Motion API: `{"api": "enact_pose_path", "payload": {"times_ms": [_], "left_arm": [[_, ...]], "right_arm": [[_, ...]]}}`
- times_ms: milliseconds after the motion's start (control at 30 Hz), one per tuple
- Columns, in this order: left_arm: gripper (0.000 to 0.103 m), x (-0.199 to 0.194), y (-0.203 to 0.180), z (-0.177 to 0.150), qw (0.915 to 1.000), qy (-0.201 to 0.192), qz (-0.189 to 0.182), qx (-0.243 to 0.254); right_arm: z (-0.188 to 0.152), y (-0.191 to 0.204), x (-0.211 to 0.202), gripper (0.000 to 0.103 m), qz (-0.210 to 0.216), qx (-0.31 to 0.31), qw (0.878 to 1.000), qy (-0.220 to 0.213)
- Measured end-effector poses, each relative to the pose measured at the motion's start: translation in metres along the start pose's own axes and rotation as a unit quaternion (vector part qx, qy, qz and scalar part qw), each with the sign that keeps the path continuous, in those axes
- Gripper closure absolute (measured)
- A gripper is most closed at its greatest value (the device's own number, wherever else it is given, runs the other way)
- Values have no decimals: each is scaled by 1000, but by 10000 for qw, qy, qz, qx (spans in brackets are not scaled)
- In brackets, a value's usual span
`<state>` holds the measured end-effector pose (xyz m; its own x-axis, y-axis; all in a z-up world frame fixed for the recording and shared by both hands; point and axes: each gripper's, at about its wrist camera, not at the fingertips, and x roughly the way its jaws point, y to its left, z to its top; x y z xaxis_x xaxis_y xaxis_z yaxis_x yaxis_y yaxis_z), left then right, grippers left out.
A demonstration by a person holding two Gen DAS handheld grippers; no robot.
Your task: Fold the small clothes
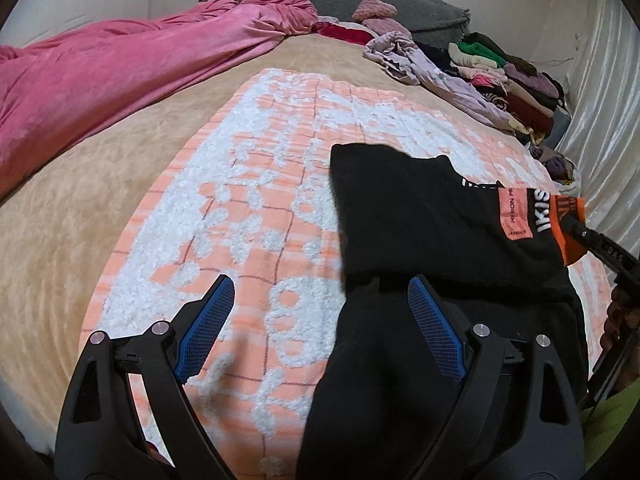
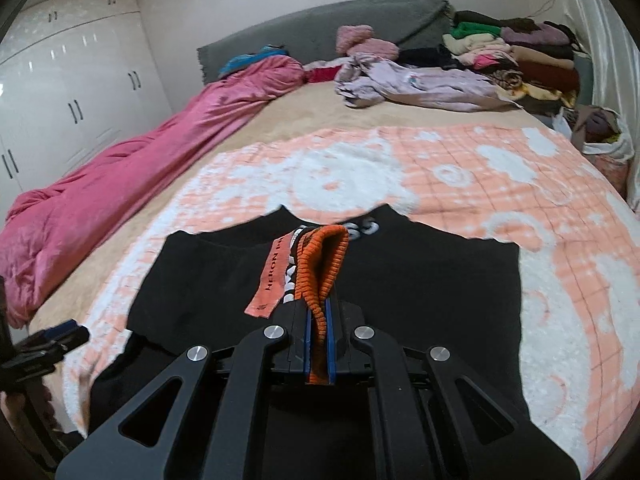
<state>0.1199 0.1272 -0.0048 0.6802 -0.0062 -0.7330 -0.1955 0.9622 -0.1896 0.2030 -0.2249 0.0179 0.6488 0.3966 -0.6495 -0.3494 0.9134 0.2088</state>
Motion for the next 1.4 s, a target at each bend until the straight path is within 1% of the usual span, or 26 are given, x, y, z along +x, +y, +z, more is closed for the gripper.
{"api": "enact_pose_path", "payload": {"times_ms": [167,267,367,467,600,667,733,767,833,867,933,1000,1133,1233,1333,1400], "left_arm": [[22,5,-22,14,9995,-46,2,300],[22,13,-39,21,9986,-29,-44,535],[22,32,-57,28,9971,108,-236,711],[22,47,-74,32,9956,148,-297,877],[22,70,-92,35,9935,255,-277,1071],[22,86,-93,33,9927,415,-149,1121],[22,100,-88,29,9922,590,-7,1099],[21,105,-84,26,9923,651,7,1055],[17,114,-72,22,9937,749,-107,829],[16,117,-65,21,9945,807,-230,633],[16,119,-57,21,9949,826,-366,442],[16,118,-59,20,9950,781,-344,511],[16,107,-61,19,9961,608,-273,586],[16,89,-59,22,9974,358,-155,611],[16,70,-60,26,9977,48,-108,665],[16,61,-65,28,9973,-91,-128,724]], "right_arm": [[-5,-12,6,98,-313,16,9995,38],[-8,-23,15,98,-402,88,9991,125],[-11,-28,23,98,-461,109,9986,220],[-14,-32,30,98,-533,90,9981,294],[-18,-36,37,98,-618,44,9974,374],[-21,-38,39,98,-671,46,9969,407],[-23,-41,42,98,-731,49,9963,454],[-25,-44,45,98,-757,65,9959,498],[-27,-48,48,97,-785,109,9954,534],[-29,-51,50,95,-837,139,9949,546],[-30,-54,52,90,-881,199,9943,573],[-31,-56,52,82,-960,219,9934,585],[-30,-59,39,81,-1050,267,9931,453],[-29,-58,22,79,-1113,249,9931,260],[-28,-47,8,79,-913,139,9957,117],[-29,-36,5,79,-702,-4,9975,118]]}}
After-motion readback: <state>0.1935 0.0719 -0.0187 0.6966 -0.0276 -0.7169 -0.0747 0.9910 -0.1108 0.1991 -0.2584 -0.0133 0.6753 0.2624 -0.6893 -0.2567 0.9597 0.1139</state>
